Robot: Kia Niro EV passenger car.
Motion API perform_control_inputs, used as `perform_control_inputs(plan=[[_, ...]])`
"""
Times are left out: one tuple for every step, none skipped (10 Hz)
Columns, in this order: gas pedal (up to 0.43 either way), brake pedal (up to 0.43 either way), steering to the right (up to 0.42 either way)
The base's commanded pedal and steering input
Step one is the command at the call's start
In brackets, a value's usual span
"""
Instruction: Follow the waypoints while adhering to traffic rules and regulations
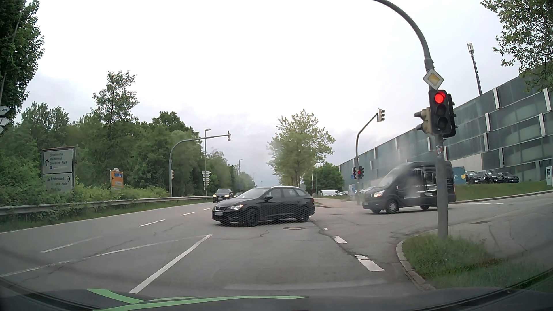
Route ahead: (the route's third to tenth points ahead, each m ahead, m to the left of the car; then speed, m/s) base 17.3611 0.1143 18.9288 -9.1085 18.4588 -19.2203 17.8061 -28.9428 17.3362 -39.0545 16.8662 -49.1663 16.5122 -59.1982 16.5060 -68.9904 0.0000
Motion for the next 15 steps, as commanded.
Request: perform_control_inputs(plan=[[0.000,0.305,0.001],[0.000,0.305,0.001],[0.000,0.311,0.001],[0.000,0.311,0.001],[0.000,0.305,0.001],[0.000,0.305,0.001],[0.000,0.305,0.001],[0.000,0.311,0.001],[0.000,0.311,0.001],[0.000,0.305,0.001],[0.000,0.311,0.001],[0.000,0.305,0.001],[0.000,0.305,0.001],[0.000,0.311,0.001],[0.000,0.305,0.001]])
